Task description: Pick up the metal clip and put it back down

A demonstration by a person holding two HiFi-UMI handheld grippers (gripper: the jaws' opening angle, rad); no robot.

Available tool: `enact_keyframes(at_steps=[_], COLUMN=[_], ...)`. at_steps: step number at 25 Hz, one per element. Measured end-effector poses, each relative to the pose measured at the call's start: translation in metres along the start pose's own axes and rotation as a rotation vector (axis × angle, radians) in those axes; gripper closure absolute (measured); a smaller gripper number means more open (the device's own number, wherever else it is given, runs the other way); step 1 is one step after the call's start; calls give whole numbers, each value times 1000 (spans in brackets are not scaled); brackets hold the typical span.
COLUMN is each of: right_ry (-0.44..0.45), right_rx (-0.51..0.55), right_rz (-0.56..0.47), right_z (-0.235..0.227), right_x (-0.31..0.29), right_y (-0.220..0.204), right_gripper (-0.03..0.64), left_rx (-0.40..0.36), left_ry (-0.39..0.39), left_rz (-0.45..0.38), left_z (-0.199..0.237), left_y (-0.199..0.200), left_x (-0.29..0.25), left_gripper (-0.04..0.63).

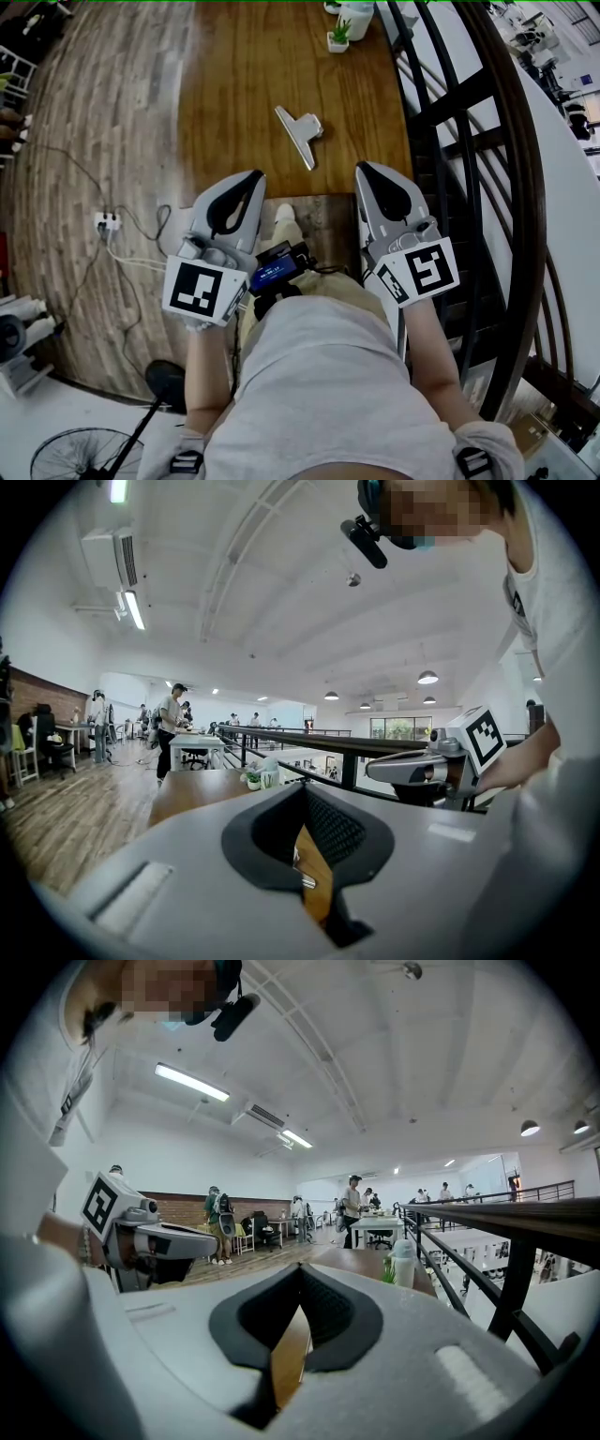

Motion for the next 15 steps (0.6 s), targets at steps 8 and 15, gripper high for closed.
enact_keyframes(at_steps=[8, 15], right_ry=[11, 6], right_rx=[8, -11], right_rz=[-4, -2], right_z=[4, 3], right_x=[-2, -1], right_y=[1, 1], right_gripper=[617, 616], left_rx=[-5, -14], left_ry=[-12, -23], left_rz=[15, 16], left_z=[-1, -3], left_y=[-1, -1], left_x=[-2, -3], left_gripper=[583, 583])
Point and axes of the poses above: the fingertips, and each gripper's own axes: x backward along the fingers, z to its left, y out of its top, the point moved 5 cm from there along x, backward along the fingers, and after that the axes turned 1 degree about -y, right-handed, at the moved point
